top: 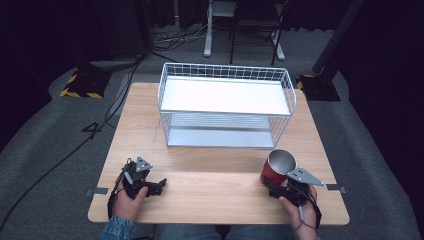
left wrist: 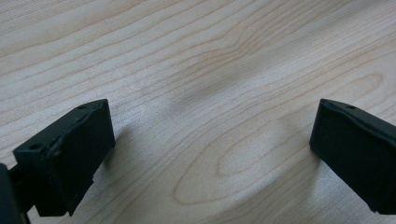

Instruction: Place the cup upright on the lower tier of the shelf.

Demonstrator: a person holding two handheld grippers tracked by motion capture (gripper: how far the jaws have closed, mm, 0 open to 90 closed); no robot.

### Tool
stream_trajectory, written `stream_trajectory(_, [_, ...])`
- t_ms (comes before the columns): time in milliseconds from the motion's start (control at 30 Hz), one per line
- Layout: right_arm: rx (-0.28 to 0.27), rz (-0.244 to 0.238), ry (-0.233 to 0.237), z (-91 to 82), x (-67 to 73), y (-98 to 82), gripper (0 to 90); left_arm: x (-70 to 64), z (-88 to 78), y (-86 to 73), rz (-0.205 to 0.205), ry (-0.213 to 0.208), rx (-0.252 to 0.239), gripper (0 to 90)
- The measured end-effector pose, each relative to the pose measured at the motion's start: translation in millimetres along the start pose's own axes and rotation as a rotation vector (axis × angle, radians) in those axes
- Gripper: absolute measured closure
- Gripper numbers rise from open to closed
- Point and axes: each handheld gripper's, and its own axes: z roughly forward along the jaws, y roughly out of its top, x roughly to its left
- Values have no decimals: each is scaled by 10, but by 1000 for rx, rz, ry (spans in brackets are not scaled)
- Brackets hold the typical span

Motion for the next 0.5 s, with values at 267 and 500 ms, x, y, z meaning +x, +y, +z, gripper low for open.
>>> stream_trajectory(267, [-15,-10,-3,-9,13,-4,165,0,0,0,0,0,0,3])
stream_trajectory(500, [-38,-6,-2,-18,21,1,165,0,0,0,0,0,0,3])
